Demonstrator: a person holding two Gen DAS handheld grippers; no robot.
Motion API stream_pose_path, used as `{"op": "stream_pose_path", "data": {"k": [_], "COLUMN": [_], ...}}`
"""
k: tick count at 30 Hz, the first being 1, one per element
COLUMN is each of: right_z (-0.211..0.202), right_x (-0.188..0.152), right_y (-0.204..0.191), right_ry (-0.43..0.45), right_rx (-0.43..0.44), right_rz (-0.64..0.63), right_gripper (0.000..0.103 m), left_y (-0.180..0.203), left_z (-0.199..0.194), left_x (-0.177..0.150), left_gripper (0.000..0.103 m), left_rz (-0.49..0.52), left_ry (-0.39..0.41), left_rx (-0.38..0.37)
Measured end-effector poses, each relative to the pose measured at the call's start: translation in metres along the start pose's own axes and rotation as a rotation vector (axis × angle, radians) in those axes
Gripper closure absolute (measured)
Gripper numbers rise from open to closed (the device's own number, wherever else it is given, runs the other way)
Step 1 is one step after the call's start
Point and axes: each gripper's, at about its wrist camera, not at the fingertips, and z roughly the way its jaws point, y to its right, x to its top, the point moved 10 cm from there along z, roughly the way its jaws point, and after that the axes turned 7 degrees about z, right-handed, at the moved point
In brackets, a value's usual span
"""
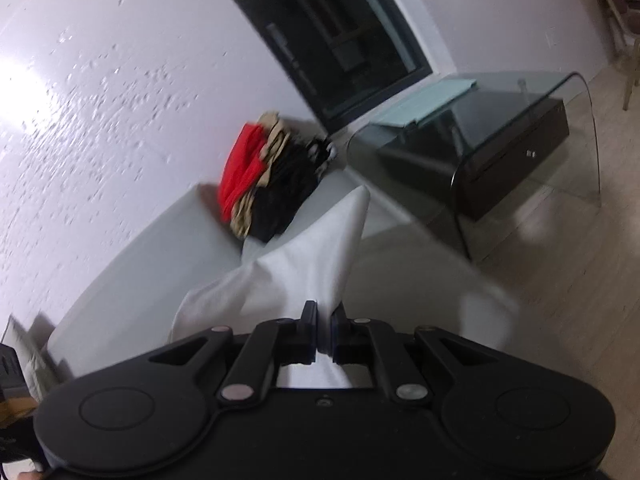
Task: Fold clothes
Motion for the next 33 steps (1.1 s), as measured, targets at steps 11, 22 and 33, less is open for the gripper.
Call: {"op": "stream_pose_path", "data": {"k": [11,22,33], "right_z": [0.050,0.014,0.023], "right_x": [0.010,-0.016,-0.067], "right_y": [0.061,0.039,0.058], "right_ry": [-0.040,-0.021,-0.201], "right_rx": [-0.174,-0.123,-0.330], "right_rz": [-0.065,-0.132,-0.263], "right_gripper": [0.044,0.081,0.097], "left_y": [-0.080,-0.010,-0.015], "left_z": [0.041,0.025,0.039], "left_x": [-0.032,-0.050,-0.098], "left_gripper": [0.073,0.074,0.085], "left_rz": [-0.170,0.087,0.183], "left_ry": [-0.111,-0.132,-0.404], "left_rx": [0.138,0.087,0.223]}}
